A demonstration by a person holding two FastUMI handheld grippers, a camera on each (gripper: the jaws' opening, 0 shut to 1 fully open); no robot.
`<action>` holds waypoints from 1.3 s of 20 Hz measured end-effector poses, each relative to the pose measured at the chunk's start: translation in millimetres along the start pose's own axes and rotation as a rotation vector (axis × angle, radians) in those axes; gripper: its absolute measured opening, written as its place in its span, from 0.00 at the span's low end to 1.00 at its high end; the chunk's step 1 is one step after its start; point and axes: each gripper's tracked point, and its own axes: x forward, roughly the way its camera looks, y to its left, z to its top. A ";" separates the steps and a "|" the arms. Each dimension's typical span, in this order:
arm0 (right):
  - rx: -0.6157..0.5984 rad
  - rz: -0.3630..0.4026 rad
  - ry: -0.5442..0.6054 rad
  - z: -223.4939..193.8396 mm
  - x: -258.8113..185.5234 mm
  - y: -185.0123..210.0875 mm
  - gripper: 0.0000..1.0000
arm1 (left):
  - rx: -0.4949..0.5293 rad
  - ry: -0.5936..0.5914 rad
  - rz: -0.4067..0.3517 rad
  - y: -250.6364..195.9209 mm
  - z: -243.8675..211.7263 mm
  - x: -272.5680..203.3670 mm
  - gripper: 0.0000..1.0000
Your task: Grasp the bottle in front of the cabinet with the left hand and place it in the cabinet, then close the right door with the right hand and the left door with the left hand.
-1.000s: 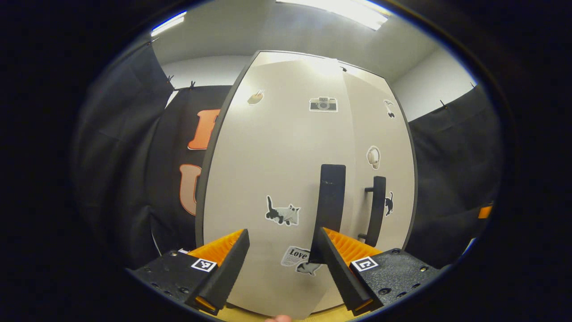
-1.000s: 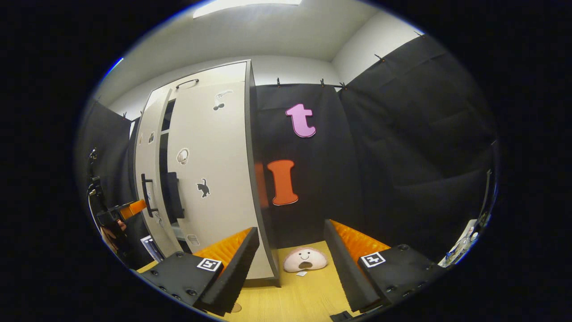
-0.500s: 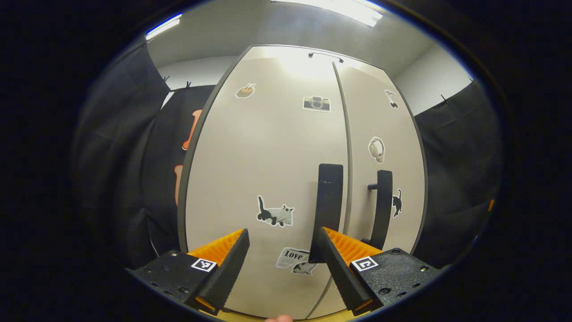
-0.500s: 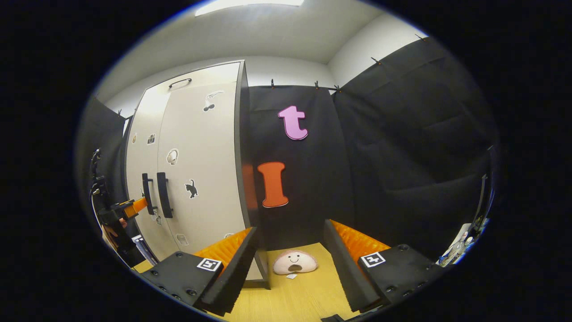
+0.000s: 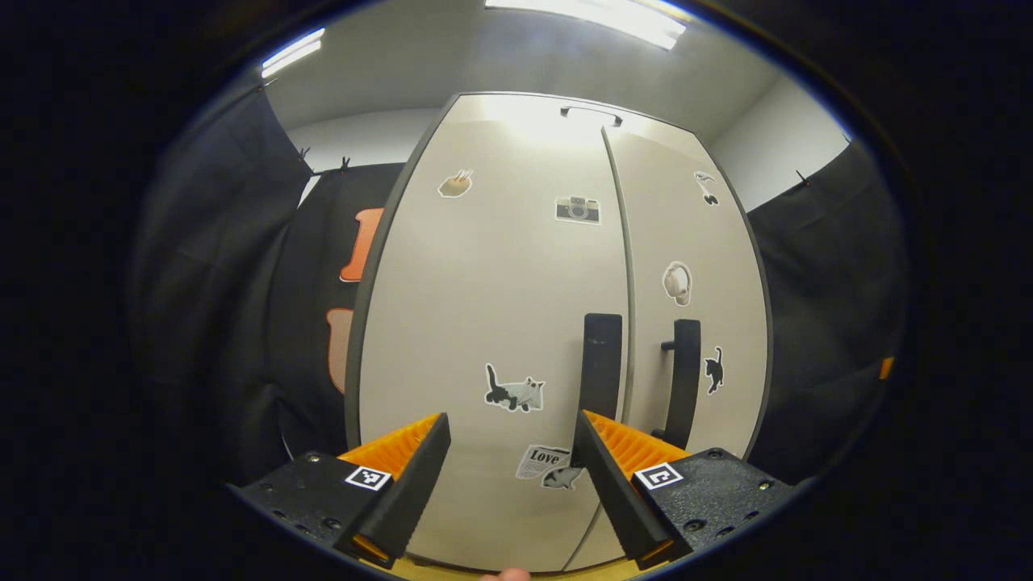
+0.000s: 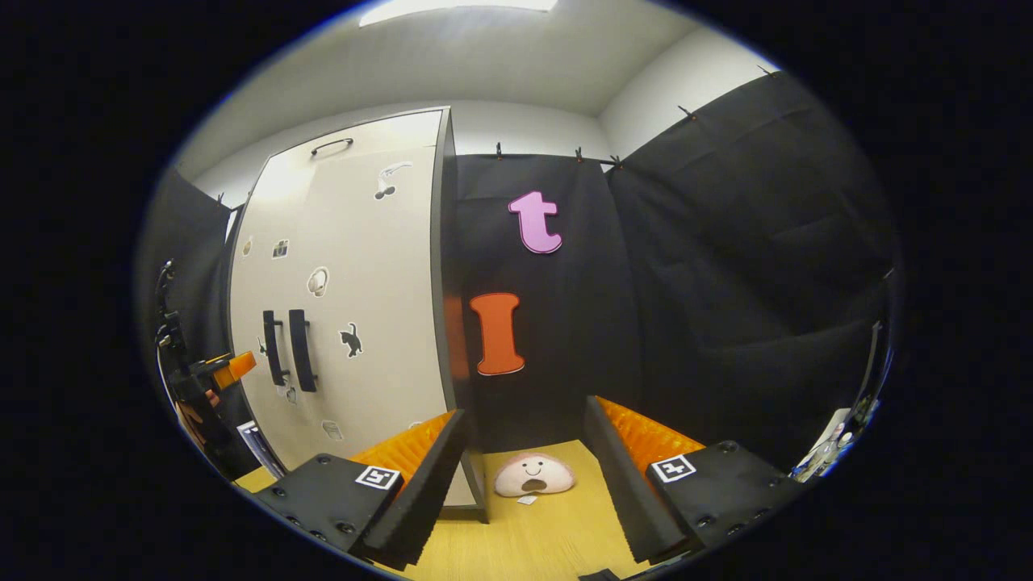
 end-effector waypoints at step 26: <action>-0.013 0.242 0.073 -45.4 -29.0 101.5 0.97 | 0.000 0.051 0.130 35.0 -1.0 -184.3 0.95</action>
